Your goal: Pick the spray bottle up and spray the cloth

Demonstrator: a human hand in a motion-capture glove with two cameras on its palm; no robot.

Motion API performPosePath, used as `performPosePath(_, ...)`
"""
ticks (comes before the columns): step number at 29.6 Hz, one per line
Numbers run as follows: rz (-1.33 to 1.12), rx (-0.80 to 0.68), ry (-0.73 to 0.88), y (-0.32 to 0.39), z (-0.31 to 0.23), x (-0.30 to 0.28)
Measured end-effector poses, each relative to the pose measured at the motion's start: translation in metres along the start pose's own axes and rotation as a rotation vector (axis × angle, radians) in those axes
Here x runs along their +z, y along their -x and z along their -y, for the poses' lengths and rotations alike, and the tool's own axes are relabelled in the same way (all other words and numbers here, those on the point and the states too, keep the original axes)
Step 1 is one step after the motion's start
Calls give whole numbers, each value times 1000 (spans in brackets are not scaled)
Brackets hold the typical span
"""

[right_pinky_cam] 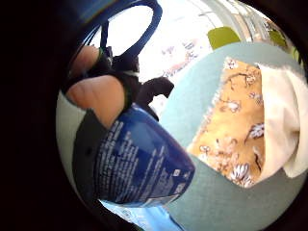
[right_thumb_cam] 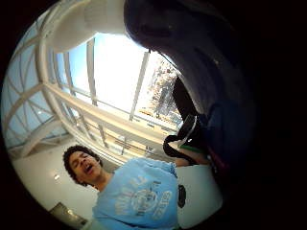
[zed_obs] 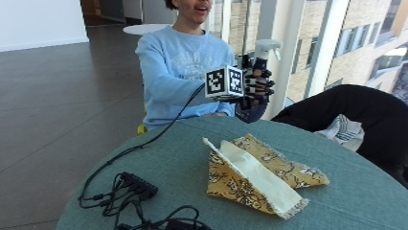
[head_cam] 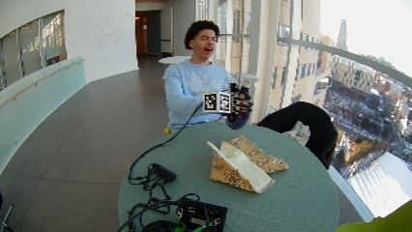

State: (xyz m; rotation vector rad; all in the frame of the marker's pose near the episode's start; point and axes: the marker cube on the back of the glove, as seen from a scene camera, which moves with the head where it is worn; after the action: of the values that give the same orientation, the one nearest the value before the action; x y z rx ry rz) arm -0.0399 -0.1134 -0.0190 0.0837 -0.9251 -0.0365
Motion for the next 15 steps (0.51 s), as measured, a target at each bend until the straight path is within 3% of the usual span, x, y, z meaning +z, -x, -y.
performPosePath(15, 20, -88, 31, -28, 52, 99)
